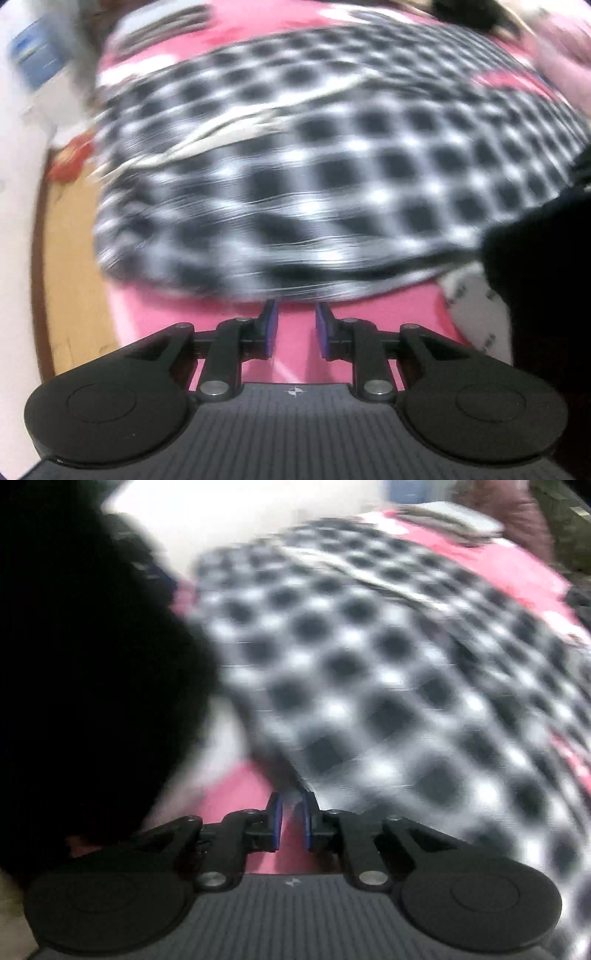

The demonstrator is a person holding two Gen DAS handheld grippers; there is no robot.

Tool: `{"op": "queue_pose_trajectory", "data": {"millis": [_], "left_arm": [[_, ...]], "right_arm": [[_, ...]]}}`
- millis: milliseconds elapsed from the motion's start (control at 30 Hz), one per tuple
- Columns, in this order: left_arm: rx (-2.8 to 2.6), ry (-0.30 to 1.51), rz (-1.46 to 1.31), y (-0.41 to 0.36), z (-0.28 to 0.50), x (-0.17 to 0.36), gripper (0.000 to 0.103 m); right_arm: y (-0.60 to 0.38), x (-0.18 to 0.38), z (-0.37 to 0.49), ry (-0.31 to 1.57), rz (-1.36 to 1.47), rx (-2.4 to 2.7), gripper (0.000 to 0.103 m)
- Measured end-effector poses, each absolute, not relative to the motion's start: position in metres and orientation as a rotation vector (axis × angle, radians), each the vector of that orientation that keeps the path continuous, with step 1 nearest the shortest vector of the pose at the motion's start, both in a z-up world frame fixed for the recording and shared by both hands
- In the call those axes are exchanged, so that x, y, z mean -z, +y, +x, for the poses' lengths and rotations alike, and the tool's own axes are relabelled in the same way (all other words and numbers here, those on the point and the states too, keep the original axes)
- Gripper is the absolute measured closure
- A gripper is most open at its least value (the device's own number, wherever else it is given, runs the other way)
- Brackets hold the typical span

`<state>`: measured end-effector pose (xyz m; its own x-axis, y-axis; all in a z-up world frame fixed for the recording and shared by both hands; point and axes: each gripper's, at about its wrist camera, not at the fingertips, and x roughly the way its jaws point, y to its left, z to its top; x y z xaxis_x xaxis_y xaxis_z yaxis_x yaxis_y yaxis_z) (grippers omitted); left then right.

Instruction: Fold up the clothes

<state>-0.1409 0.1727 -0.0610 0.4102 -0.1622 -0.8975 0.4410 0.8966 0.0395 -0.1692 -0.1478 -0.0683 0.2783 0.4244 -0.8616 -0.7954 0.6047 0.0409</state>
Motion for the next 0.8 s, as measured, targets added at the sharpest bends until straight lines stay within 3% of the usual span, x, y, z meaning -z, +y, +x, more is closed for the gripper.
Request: {"op": "queue_pose_trajectory", "data": {"millis": [33,100,333,500,567,733,800], "left_arm": [[0.365,1.082,0.268,0.177,-0.140,0.061,0.079],[0.338,1.090,0.195,0.185,-0.134,0.063,0.066],[0.184,1.180,-0.337,0.224,-0.108,0.085,0.065],[0.113,1.182,-0.384,0.225,-0.111,0.088,0.089],[0.096,1.181,-0.392,0.224,-0.110,0.084,0.094],[0.072,1.190,-0.455,0.228,-0.102,0.079,0.097],[0.078,1.193,-0.464,0.227,-0.097,0.080,0.097]], "right_arm": [[-0.152,0.068,-0.162,0.973,-0.424,-0.800,0.090],[-0.167,0.062,-0.151,0.974,-0.335,-0.746,0.088],[-0.172,0.046,-0.187,0.926,-0.343,-0.911,0.087],[-0.149,0.061,-0.197,0.932,-0.393,-0.993,0.087],[-0.141,0.068,-0.193,0.924,-0.414,-0.996,0.087],[-0.134,0.086,-0.178,0.908,-0.497,-0.953,0.087],[-0.130,0.089,-0.178,0.905,-0.505,-0.975,0.077]]}}
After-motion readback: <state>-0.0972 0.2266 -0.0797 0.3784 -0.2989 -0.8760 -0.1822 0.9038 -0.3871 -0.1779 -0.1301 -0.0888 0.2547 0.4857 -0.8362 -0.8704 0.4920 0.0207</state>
